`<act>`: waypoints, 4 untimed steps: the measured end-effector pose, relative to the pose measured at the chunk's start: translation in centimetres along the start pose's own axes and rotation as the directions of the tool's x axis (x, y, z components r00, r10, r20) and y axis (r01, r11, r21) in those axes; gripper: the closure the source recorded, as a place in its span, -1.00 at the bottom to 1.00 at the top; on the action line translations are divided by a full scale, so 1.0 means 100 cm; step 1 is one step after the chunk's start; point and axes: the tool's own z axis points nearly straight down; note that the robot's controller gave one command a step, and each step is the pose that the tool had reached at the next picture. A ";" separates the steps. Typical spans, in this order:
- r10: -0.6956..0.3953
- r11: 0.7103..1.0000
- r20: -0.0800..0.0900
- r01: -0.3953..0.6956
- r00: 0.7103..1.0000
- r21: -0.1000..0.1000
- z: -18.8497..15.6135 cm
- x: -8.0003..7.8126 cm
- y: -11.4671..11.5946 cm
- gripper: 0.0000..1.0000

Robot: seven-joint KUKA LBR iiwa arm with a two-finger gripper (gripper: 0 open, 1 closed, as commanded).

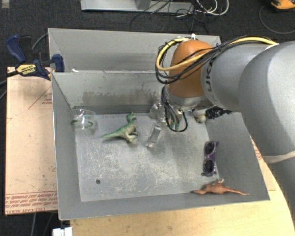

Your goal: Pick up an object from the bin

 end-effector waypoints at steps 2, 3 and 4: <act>-0.356 0.935 0.002 0.356 0.935 -0.001 0.002 0.040 0.043 -1.00; -0.332 0.943 0.006 0.332 0.943 -0.002 0.002 0.038 0.091 -1.00; -0.527 0.850 0.008 0.527 0.850 -0.001 0.002 0.014 0.089 1.00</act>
Offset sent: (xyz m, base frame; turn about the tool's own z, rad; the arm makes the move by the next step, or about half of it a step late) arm -0.0316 0.0622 -0.0024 -0.3505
